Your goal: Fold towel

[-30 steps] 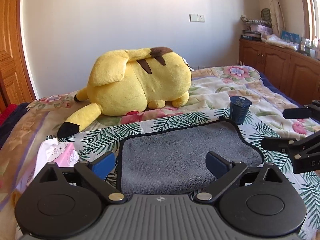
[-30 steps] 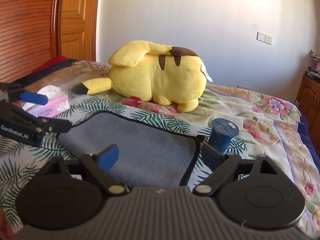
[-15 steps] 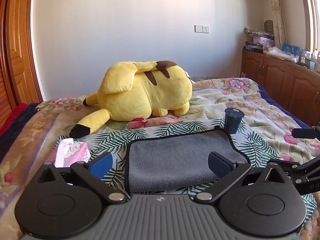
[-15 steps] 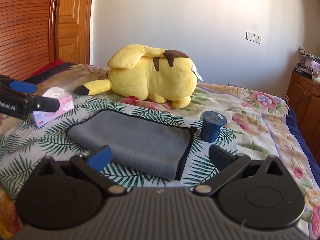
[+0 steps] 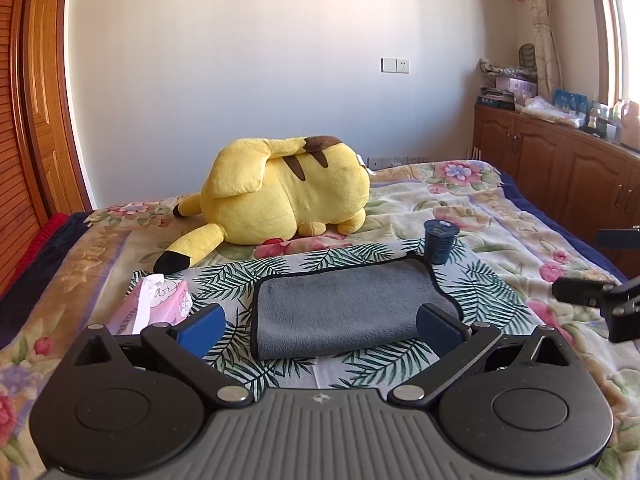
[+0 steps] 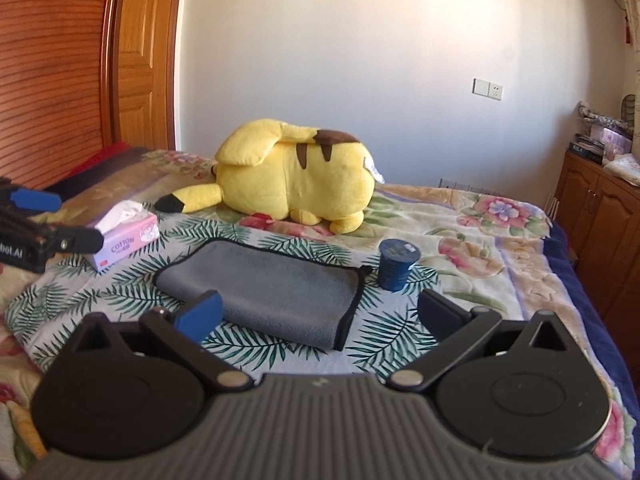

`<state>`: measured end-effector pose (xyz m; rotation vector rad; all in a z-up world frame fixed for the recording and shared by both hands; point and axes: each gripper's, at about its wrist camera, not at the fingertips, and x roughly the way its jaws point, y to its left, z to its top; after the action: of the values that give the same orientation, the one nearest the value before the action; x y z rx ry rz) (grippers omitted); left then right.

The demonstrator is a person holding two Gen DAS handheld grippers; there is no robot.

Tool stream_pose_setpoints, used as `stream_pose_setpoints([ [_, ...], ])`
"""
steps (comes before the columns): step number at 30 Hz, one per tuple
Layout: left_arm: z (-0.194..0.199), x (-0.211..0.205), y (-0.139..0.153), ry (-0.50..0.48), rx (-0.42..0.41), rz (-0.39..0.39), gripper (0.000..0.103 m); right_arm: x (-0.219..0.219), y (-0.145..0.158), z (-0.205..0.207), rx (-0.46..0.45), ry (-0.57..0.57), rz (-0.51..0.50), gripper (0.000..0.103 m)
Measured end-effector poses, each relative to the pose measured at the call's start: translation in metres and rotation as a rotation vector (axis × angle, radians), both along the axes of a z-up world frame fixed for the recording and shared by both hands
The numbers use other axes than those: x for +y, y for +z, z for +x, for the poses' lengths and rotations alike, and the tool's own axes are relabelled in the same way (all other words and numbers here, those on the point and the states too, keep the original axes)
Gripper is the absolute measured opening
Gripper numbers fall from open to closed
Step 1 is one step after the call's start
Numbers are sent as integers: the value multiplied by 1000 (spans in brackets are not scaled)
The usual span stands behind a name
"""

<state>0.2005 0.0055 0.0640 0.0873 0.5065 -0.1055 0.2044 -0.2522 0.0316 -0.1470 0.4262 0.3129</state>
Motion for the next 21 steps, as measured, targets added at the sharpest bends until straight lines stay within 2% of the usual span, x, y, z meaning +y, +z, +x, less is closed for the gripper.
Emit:
stream_pose_setpoints([
  [12,-56,-8,38,17,-46,13,87,-11,43,-39,-56,-21,35,103],
  [21,-100,-14,54,41,-96,-21,87,-17,59,-73,-92,-32,61,103],
])
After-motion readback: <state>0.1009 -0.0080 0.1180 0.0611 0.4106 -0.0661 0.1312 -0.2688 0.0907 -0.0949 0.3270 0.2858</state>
